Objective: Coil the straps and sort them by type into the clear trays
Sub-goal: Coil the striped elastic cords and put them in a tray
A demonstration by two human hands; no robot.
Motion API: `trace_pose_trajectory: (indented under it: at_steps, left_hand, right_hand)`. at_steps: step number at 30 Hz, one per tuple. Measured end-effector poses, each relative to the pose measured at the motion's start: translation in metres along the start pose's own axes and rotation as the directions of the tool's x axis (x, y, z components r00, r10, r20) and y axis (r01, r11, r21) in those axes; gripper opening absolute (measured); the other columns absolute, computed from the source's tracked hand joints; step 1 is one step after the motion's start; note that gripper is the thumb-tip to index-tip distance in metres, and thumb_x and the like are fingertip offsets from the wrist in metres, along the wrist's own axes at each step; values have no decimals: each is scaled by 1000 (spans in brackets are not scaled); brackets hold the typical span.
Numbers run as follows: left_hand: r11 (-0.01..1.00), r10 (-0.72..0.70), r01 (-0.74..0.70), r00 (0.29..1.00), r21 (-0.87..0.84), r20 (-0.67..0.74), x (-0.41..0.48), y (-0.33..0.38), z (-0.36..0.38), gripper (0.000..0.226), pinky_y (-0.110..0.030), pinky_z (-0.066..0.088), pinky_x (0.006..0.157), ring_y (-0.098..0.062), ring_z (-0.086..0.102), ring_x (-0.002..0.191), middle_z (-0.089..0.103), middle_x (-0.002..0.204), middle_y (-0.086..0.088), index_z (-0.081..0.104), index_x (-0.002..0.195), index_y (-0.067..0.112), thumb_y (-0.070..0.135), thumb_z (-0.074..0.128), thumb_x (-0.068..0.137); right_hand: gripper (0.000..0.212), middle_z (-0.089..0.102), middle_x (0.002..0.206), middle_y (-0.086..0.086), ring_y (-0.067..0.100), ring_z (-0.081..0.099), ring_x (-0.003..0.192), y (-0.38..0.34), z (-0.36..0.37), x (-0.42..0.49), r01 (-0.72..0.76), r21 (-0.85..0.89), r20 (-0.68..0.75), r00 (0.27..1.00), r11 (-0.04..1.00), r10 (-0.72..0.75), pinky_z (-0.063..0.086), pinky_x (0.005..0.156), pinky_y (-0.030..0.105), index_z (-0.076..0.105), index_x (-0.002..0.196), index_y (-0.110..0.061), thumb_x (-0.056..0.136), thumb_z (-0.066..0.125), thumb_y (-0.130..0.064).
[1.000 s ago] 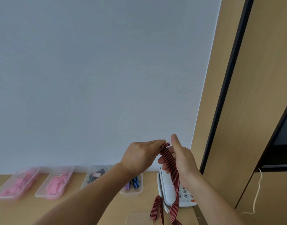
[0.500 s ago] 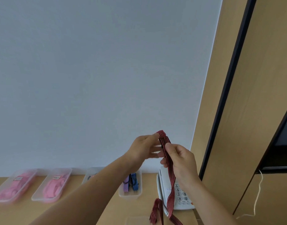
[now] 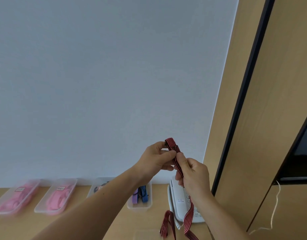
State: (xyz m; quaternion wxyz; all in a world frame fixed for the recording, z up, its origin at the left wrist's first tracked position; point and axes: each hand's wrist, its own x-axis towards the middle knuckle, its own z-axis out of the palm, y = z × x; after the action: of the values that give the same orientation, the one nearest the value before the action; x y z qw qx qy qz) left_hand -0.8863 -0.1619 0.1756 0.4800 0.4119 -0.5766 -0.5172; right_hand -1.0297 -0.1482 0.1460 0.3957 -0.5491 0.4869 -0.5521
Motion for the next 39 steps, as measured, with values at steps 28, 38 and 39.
trace_pose_trajectory:
  at_steps: [28,38,39]
  left_hand:
    - [89,673,-604,622,792,399,-4,-20,-5,48,-30,56,56,-14,63,68,72,98,1,66,122,12,-11,61,80]
    - [980,-116,126,990,-152,74,-3,0,-3,45,-43,55,95,-28,69,104,72,113,-13,61,128,1,28,50,94]
    - [986,-92,106,989,-128,116,-5,1,-3,43,-43,54,94,-29,68,100,73,105,-12,64,121,-2,29,48,96]
  right_hand:
    - [49,66,61,10,18,58,49,-14,-15,-9,-162,159,139,980,974,140,44,48,28,71,86,-2,92,57,-48]
    - [24,72,67,10,15,61,52,-12,-8,-8,-49,158,75,996,986,38,49,51,26,68,90,-2,98,58,-21]
    - [22,72,68,11,15,61,52,-10,-7,-9,-42,152,80,996,988,31,50,51,26,69,90,-2,97,58,-20]
